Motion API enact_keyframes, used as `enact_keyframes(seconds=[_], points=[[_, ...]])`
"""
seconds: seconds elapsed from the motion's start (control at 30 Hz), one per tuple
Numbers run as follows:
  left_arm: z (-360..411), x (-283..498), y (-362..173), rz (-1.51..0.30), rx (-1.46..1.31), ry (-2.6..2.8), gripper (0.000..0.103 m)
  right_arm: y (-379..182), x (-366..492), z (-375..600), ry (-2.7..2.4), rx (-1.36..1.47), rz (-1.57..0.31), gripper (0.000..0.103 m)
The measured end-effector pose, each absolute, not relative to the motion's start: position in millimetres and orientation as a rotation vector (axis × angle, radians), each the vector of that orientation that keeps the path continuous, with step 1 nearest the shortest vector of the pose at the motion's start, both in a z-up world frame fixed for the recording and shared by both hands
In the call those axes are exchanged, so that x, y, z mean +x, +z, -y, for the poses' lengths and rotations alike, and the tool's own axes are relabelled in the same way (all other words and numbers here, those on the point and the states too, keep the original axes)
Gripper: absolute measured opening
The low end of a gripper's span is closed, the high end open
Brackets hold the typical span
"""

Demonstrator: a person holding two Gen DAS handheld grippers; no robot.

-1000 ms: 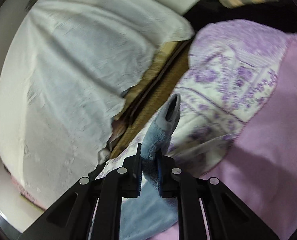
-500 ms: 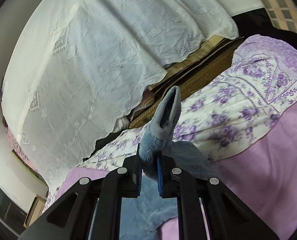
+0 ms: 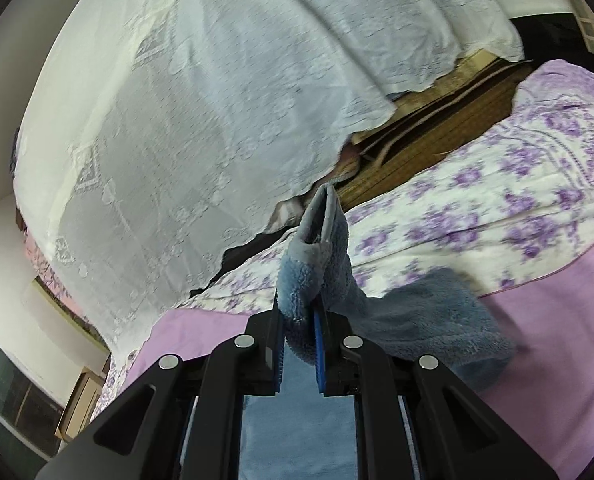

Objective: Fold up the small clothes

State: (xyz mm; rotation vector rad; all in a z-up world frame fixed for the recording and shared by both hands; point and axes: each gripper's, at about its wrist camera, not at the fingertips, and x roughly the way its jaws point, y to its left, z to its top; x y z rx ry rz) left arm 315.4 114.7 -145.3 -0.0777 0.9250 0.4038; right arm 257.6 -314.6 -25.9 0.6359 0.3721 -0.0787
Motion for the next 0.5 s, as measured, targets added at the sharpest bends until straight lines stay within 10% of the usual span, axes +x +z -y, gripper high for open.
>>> enact_keyframes(seconds=[0.5], points=[[-114.3,315.4,-145.2,-0.924,-0.074,0.406,0.099,-62.5,307.8,188.5,0.107,0.551,-0.548,0.013]])
